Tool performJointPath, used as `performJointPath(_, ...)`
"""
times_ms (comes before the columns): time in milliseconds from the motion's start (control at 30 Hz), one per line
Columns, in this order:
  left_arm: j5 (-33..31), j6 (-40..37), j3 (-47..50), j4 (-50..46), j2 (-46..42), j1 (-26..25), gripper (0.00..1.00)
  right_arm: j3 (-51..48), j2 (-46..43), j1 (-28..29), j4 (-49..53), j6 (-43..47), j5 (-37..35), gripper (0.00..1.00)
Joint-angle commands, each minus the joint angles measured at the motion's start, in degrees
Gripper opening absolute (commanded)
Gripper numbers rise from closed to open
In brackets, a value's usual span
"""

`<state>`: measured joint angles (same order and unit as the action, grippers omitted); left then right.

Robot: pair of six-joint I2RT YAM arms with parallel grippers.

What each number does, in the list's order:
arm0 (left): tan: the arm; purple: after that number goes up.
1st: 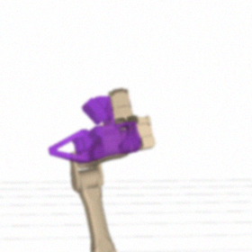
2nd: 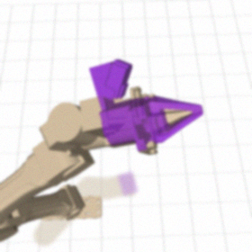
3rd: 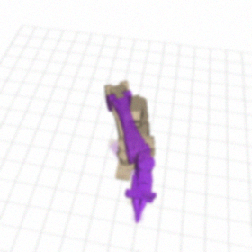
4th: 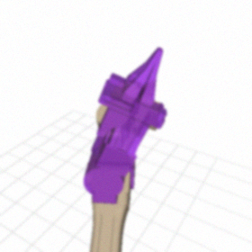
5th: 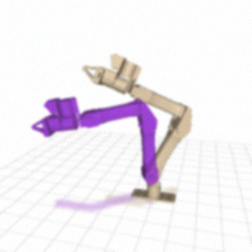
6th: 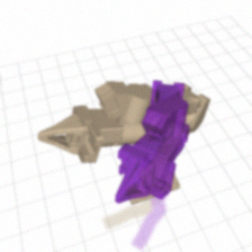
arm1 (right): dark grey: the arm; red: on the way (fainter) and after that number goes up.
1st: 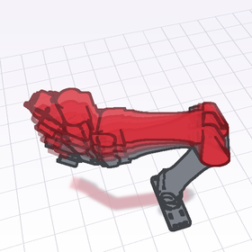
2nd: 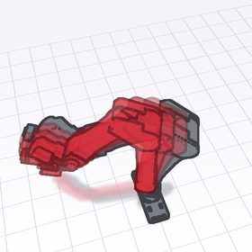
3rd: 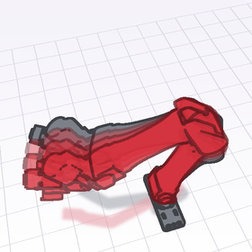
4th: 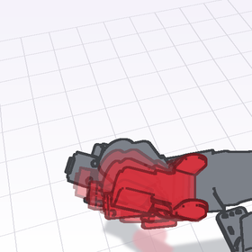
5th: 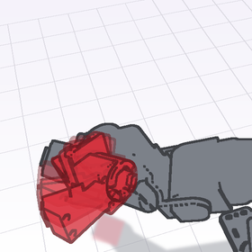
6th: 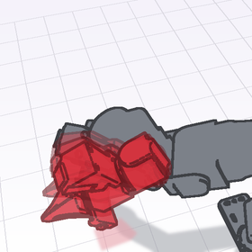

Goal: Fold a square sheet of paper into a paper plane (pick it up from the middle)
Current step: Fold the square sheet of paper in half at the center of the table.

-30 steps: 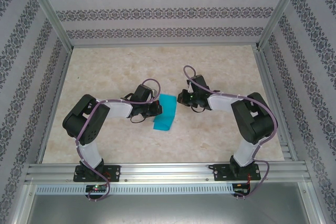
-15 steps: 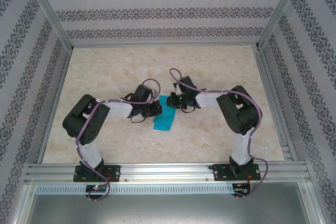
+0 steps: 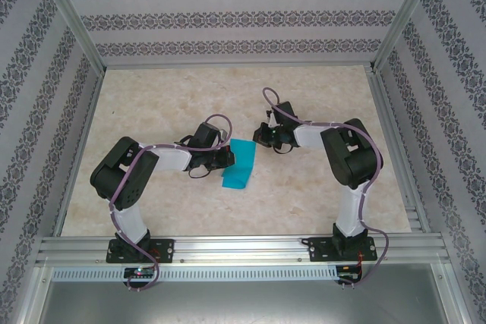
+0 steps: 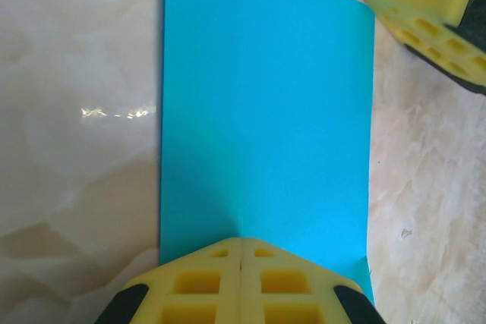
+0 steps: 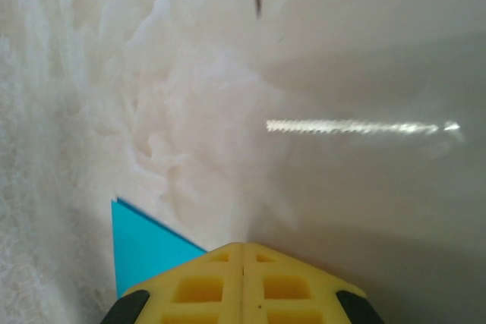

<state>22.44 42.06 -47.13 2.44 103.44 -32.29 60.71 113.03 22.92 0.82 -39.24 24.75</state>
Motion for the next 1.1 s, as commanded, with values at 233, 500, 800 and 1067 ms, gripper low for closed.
performJointPath(233, -6.2, -1.2, 4.2, -12.1, 5.1, -0.6, 0.0, -7.6, -13.7, 3.3, -0.8, -2.2, 1.6, 0.0)
performJointPath(500, -6.4, -1.1, 4.0, -12.0, 5.1, -0.6, 0.0, -16.9, -17.1, 12.0, -5.8, -9.6, 1.6, 0.0)
performJointPath(800, -6.5, -1.0, 4.1, -11.6, 5.1, -0.7, 0.0, -19.5, -14.1, 15.4, -9.1, -12.4, 2.3, 0.0)
performJointPath(1067, -6.8, -0.7, 5.2, -10.5, 5.3, -0.7, 0.0, -23.9, -14.6, 17.0, -8.0, -12.3, 2.6, 0.0)
